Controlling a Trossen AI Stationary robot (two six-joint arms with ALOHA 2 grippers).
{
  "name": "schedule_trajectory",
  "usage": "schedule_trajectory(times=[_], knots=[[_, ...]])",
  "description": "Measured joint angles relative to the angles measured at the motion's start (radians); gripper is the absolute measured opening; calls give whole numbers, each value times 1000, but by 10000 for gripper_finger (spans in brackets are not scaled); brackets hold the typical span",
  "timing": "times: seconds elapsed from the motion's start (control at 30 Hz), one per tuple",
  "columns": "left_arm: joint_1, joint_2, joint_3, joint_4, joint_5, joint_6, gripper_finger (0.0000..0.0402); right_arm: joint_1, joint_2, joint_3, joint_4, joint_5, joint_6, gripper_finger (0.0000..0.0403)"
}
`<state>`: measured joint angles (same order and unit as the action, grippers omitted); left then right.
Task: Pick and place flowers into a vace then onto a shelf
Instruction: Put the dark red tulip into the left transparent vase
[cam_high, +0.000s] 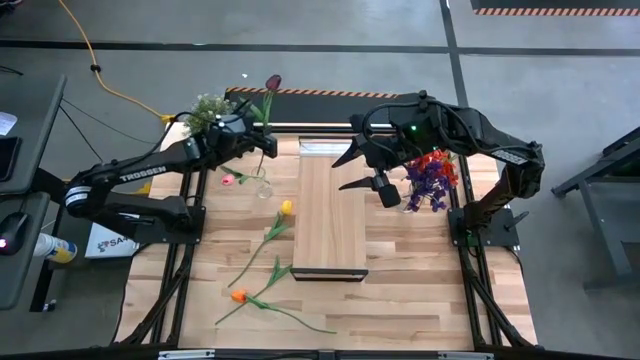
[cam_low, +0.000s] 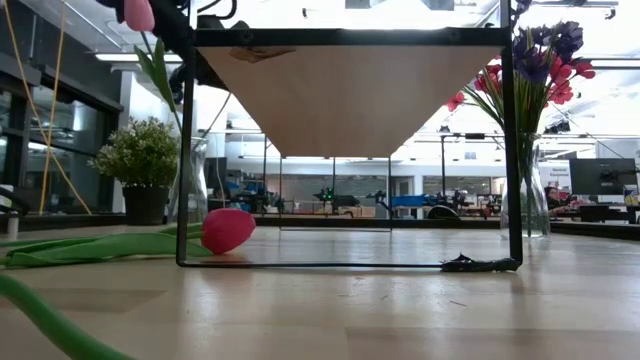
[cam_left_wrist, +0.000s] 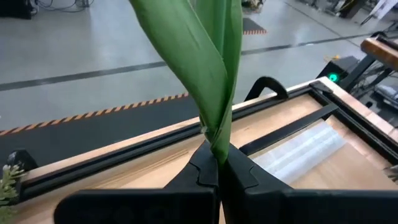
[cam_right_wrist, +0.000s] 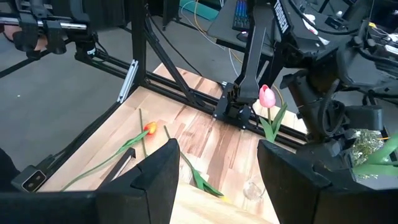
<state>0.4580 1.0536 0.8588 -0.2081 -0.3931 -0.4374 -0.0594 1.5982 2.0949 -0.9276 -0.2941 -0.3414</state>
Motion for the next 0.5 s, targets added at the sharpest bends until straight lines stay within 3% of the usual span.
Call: schedule_trajectory(times=[0.2,0.5], knots=[[-37,-50,-69,93,-16,10,30,0,0,0,4,26,0,207],[-123,-64,-91,81,-89,24,30,0,0,0,11,64,0,207]])
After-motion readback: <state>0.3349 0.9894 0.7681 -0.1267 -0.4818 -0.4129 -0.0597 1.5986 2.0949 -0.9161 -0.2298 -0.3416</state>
